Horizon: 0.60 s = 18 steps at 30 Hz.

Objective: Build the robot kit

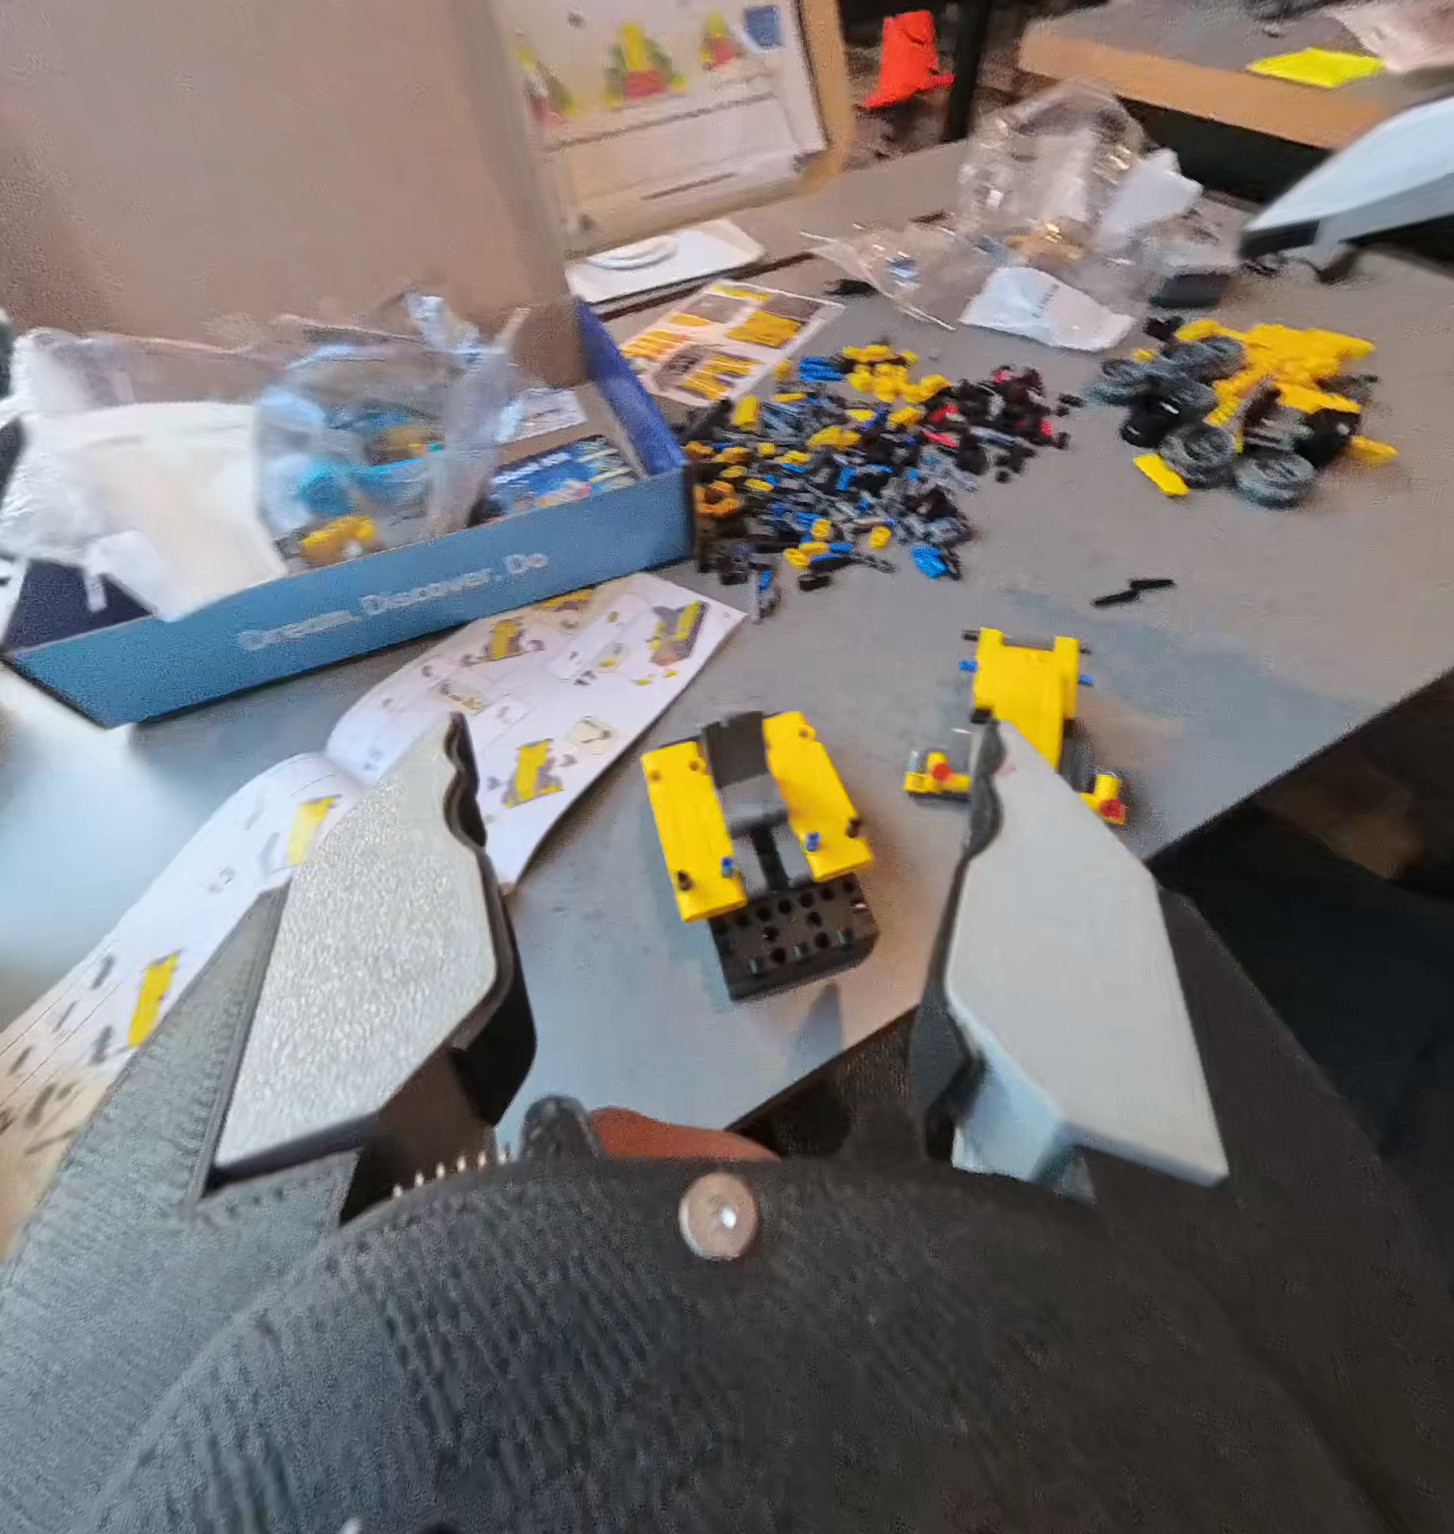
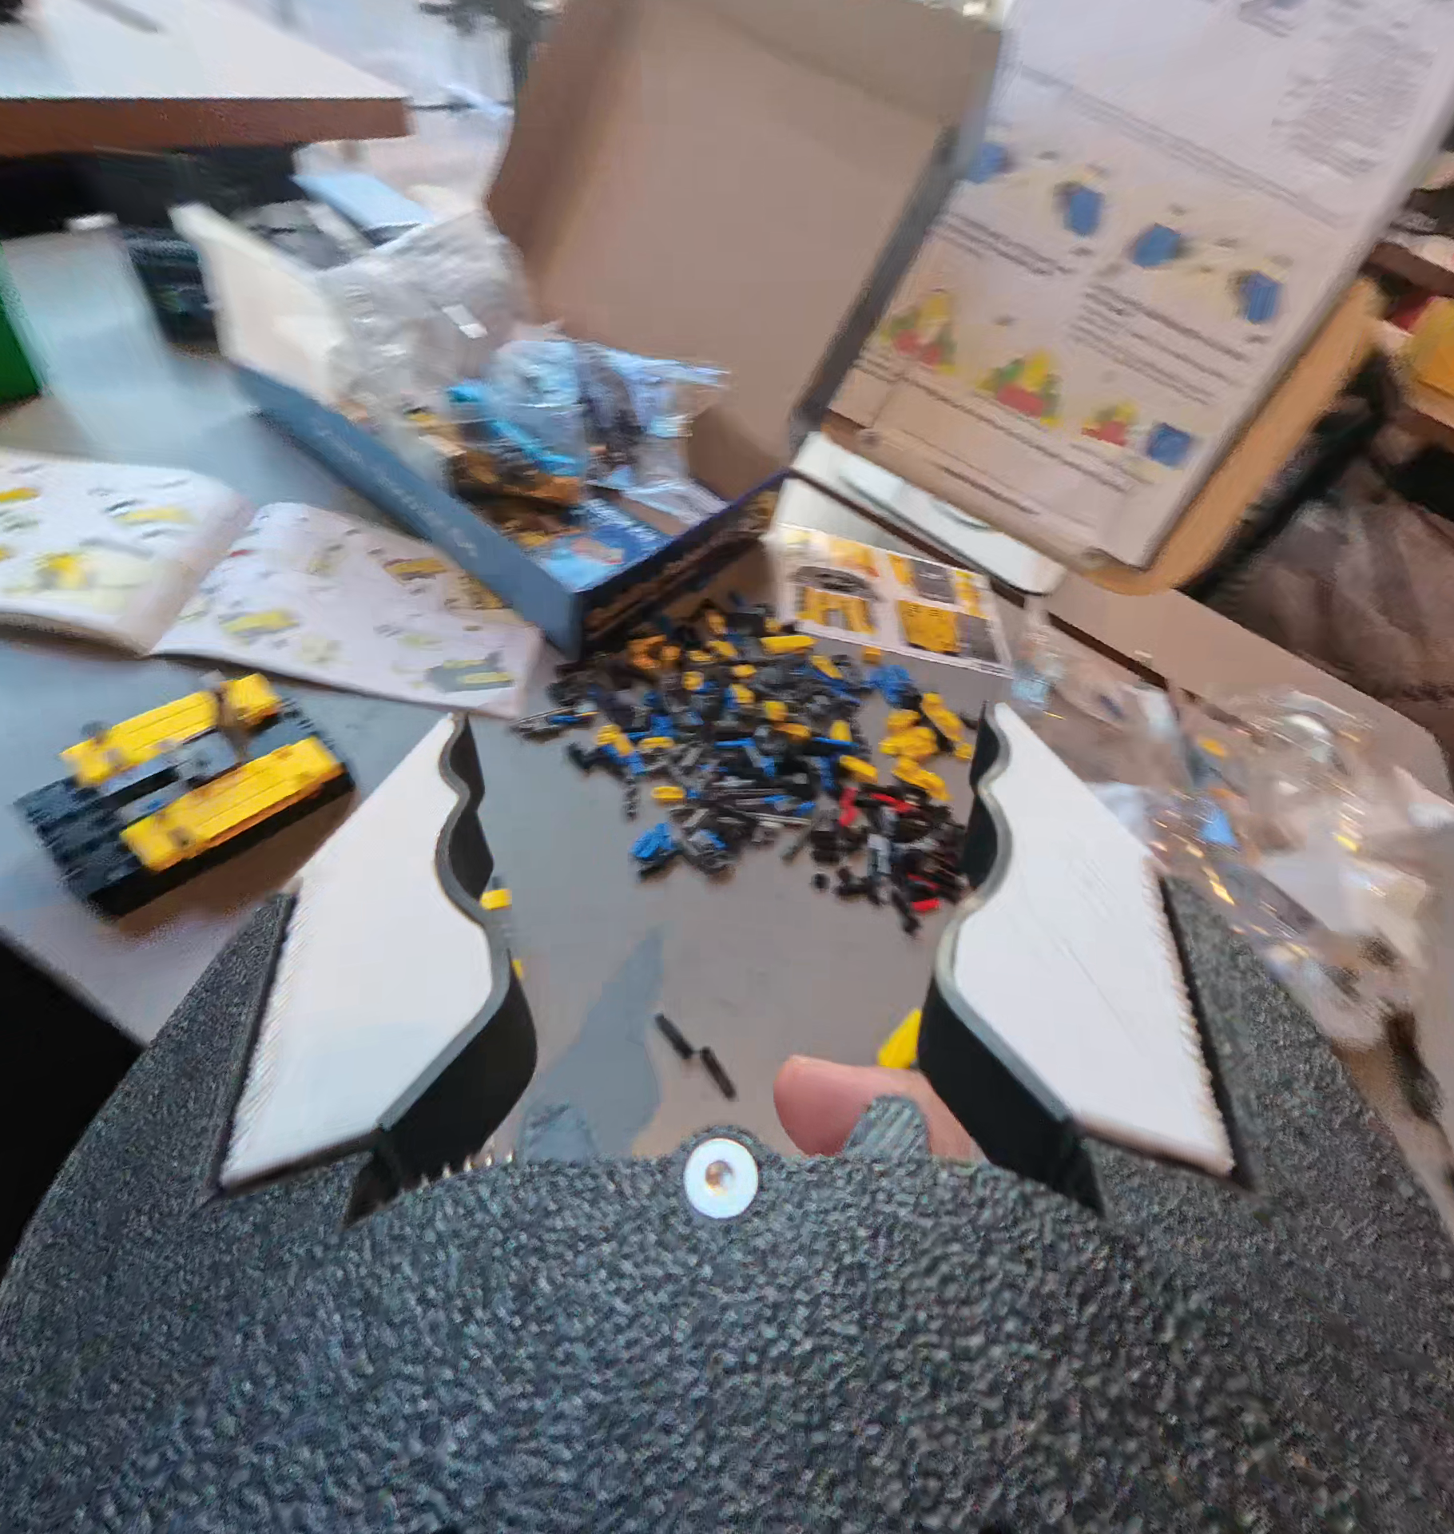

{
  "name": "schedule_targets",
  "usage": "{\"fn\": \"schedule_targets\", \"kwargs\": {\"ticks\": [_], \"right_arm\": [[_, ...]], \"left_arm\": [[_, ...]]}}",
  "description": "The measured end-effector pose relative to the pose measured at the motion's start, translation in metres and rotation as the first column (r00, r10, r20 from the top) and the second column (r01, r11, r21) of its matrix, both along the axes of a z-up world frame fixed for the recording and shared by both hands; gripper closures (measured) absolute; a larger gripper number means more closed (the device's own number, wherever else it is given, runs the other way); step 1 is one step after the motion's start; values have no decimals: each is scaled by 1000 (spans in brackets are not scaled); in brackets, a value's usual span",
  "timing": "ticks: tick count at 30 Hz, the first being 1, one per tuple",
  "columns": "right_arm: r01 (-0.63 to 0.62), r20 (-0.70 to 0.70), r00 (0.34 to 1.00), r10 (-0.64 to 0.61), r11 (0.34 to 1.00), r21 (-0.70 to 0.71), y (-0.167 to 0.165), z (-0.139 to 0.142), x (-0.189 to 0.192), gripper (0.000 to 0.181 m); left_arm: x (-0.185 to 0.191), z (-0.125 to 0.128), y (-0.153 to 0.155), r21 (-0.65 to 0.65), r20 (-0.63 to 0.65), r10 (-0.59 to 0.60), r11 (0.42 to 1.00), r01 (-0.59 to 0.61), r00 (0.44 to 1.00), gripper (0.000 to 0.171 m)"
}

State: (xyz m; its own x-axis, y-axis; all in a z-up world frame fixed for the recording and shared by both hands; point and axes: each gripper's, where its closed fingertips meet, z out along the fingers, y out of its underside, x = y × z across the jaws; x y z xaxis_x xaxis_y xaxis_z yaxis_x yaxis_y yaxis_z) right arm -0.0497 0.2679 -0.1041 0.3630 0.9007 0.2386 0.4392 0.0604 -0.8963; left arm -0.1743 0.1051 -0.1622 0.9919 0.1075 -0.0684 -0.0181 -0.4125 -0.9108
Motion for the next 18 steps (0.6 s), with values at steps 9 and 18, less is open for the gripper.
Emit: {"fn": "schedule_targets", "kwargs": {"ticks": [9, 18], "right_arm": [[-226, 42, 974, 225, 973, 39, -41, -9, -16, 76], [-148, 260, 954, 148, 989, -19, 9, -46, 34, 114]], "left_arm": [[16, 16, -10, 59, 78, -133, 990, 128, 988, 74], [-3, -24, -19, -125, 79, -106, 985, 115, 991, 74]]}}
